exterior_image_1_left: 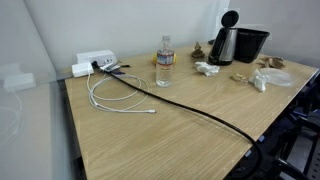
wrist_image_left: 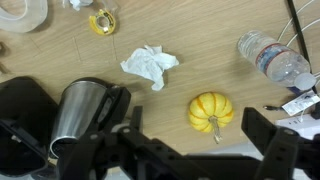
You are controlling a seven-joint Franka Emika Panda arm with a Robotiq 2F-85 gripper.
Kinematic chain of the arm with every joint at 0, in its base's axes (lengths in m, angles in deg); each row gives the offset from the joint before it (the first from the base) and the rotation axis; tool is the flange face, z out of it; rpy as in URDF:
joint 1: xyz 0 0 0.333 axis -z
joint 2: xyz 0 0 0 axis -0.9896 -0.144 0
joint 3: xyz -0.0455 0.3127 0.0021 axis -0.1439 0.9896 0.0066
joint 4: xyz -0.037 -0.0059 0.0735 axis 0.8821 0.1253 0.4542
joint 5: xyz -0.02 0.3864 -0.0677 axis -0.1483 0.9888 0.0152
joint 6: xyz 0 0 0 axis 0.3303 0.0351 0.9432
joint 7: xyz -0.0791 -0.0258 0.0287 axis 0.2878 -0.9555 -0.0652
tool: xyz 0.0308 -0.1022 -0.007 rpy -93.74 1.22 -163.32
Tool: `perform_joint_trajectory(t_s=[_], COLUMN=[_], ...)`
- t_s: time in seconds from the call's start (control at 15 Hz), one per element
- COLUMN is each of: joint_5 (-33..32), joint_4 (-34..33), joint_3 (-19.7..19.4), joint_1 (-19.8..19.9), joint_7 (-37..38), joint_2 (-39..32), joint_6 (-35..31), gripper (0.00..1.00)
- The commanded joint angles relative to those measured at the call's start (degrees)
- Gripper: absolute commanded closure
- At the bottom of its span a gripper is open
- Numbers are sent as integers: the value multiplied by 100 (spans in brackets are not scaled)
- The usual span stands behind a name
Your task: Close the lid of the kettle
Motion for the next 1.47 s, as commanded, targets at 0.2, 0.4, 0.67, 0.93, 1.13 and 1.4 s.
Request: perform_joint_trajectory(t_s=[0.2, 0.4, 0.67, 0.93, 1.13, 1.4], joint_5=[-259, -812, -1566, -2344, -3130, -3850], joint_4=[-22, -183, -509, -843, -1054, -1190], joint_3=[120, 202, 178, 146, 92, -71], joint_1=[192, 593, 977, 946, 888, 795], joint_7=[413, 1386, 2536, 3855, 4923, 5888], joint_2=[-57, -289, -832, -1300, -1489, -1712], joint_6=[-295, -780, -1133, -1223, -1128, -1073], gripper=[0, 0, 0, 16, 45, 74])
